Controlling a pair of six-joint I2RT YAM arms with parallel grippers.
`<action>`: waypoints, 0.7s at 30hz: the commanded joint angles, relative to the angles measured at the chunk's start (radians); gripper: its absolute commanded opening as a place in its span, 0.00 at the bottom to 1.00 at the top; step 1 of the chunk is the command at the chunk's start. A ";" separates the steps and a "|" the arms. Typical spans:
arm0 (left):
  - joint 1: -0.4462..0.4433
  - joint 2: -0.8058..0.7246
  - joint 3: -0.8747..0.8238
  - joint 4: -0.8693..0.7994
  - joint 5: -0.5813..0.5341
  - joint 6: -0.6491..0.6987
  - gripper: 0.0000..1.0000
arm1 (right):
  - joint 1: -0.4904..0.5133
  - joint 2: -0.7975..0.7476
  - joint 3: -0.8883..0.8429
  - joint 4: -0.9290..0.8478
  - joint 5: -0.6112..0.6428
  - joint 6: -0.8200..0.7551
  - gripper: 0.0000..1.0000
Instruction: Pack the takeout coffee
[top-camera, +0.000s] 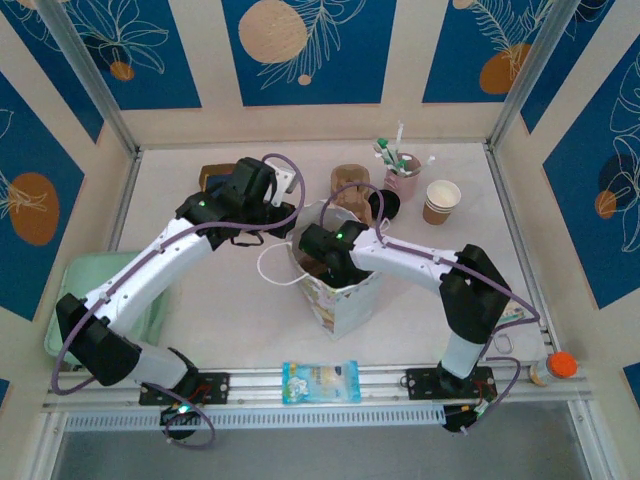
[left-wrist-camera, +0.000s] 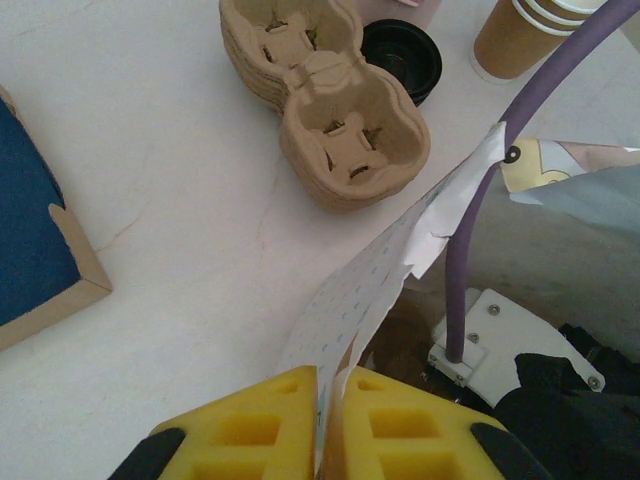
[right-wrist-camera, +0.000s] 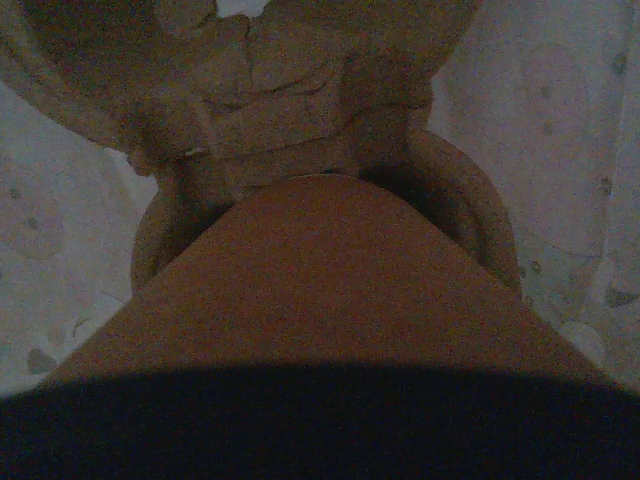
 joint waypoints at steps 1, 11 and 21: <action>0.001 -0.034 0.016 0.009 -0.027 -0.006 0.13 | -0.010 0.112 -0.095 0.053 -0.073 -0.002 0.37; 0.001 -0.043 0.014 0.006 -0.036 -0.003 0.13 | -0.014 0.162 -0.136 0.107 -0.075 0.010 0.37; 0.001 -0.047 0.015 0.004 -0.039 -0.003 0.12 | -0.018 0.188 -0.136 0.120 -0.081 0.015 0.37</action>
